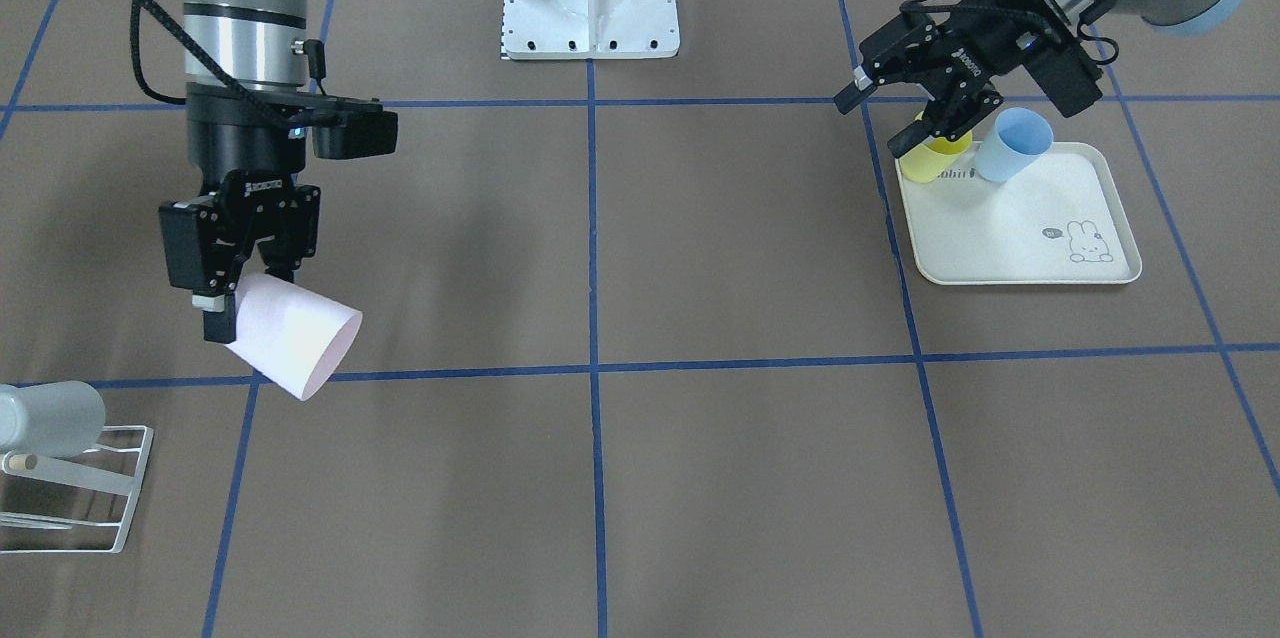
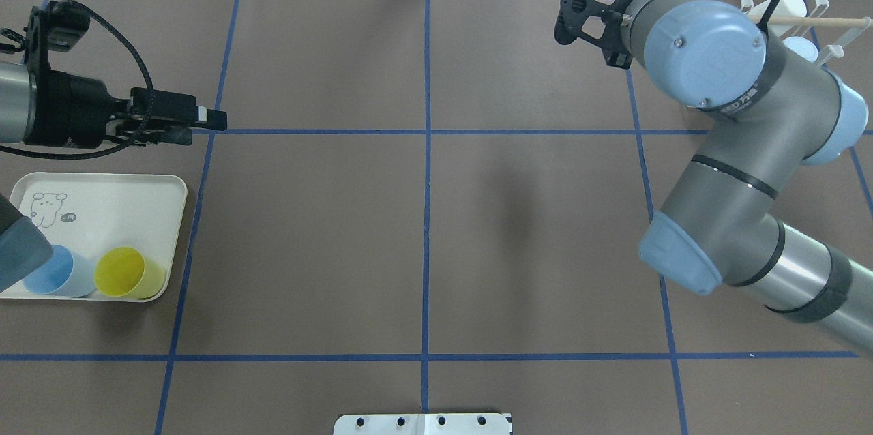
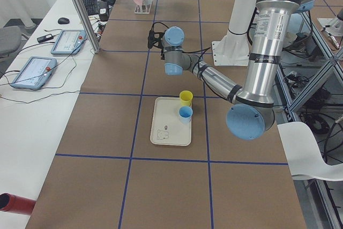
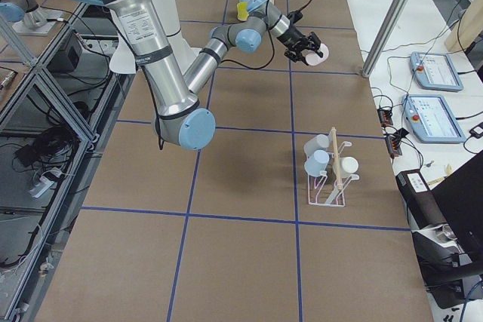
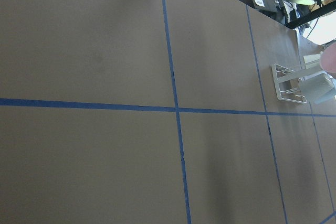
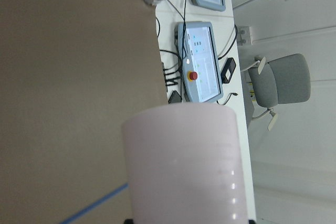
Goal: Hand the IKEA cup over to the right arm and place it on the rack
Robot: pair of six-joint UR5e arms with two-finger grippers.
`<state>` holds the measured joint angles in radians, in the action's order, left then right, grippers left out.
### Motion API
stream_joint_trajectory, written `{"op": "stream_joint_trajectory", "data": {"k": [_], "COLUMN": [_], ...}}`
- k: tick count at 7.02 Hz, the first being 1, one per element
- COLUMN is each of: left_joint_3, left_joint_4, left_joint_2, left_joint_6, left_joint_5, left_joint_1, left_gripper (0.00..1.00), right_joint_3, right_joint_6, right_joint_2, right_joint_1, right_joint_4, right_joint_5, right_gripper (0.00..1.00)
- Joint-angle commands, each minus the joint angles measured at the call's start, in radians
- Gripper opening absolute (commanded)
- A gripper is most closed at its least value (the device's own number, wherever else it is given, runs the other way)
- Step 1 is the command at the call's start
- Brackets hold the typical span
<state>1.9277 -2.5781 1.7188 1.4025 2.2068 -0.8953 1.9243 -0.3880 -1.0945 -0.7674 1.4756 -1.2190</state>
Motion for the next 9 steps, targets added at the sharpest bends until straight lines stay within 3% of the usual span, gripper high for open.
{"op": "stream_joint_trajectory", "data": {"k": [1, 4, 6, 7, 9], "left_joint_3": [0.0, 0.004, 0.002, 0.002, 0.002], "left_joint_4": [0.0, -0.002, -0.002, -0.002, -0.004], "left_joint_2": [-0.002, -0.002, -0.002, -0.002, -0.002], "left_joint_6": [0.0, 0.0, 0.0, 0.0, 0.0], "left_joint_5": [-0.006, -0.018, -0.018, -0.018, -0.018], "left_joint_1": [-0.001, 0.001, 0.002, 0.002, 0.002], "left_gripper": [1.0, 1.0, 1.0, 1.0, 1.0], "right_joint_3": [-0.104, -0.281, -0.474, -0.513, -0.512], "right_joint_6": [-0.347, -0.685, -0.794, -0.825, -0.847], "right_joint_2": [-0.002, -0.001, -0.007, -0.002, -0.011], "right_joint_1": [-0.132, -0.283, -0.291, -0.293, -0.293], "right_joint_4": [0.011, -0.011, -0.279, -0.335, -0.334], "right_joint_5": [-0.002, 0.003, 0.004, 0.003, -0.005], "right_gripper": [0.0, 0.0, 0.0, 0.0, 0.0]}}
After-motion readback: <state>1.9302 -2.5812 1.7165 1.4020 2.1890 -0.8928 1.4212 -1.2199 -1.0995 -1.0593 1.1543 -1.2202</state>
